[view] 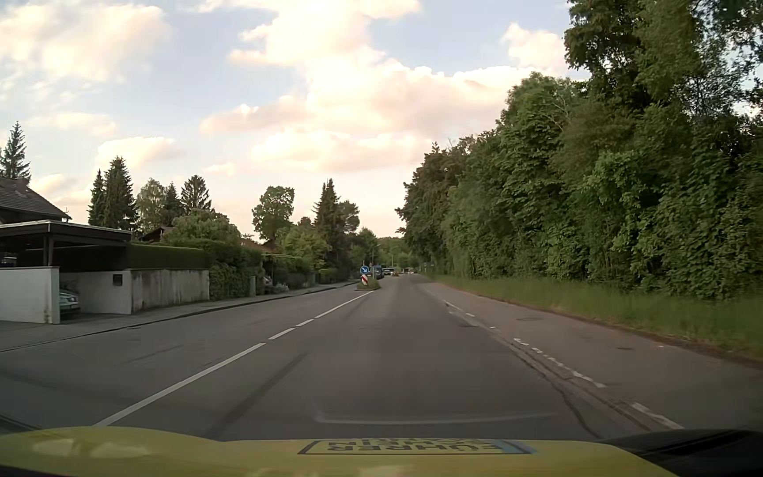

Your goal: Follow the waypoints while adhering to traffic rules and regulations

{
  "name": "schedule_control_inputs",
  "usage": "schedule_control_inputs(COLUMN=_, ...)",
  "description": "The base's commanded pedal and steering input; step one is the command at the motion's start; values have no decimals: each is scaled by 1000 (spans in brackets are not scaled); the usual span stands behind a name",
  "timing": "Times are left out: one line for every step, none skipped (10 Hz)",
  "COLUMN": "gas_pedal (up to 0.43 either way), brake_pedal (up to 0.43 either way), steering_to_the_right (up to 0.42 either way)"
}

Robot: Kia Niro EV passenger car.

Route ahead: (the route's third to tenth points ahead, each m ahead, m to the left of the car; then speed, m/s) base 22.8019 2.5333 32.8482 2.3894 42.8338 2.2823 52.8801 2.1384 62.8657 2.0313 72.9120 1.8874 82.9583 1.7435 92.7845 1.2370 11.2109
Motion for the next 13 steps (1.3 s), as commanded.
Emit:
schedule_control_inputs(gas_pedal=130, brake_pedal=0, steering_to_the_right=9)
schedule_control_inputs(gas_pedal=130, brake_pedal=0, steering_to_the_right=9)
schedule_control_inputs(gas_pedal=118, brake_pedal=0, steering_to_the_right=9)
schedule_control_inputs(gas_pedal=118, brake_pedal=0, steering_to_the_right=9)
schedule_control_inputs(gas_pedal=118, brake_pedal=0, steering_to_the_right=9)
schedule_control_inputs(gas_pedal=110, brake_pedal=0, steering_to_the_right=8)
schedule_control_inputs(gas_pedal=110, brake_pedal=0, steering_to_the_right=8)
schedule_control_inputs(gas_pedal=110, brake_pedal=0, steering_to_the_right=7)
schedule_control_inputs(gas_pedal=110, brake_pedal=0, steering_to_the_right=6)
schedule_control_inputs(gas_pedal=110, brake_pedal=0, steering_to_the_right=-5)
schedule_control_inputs(gas_pedal=110, brake_pedal=0, steering_to_the_right=-11)
schedule_control_inputs(gas_pedal=110, brake_pedal=0, steering_to_the_right=-10)
schedule_control_inputs(gas_pedal=110, brake_pedal=0, steering_to_the_right=-6)
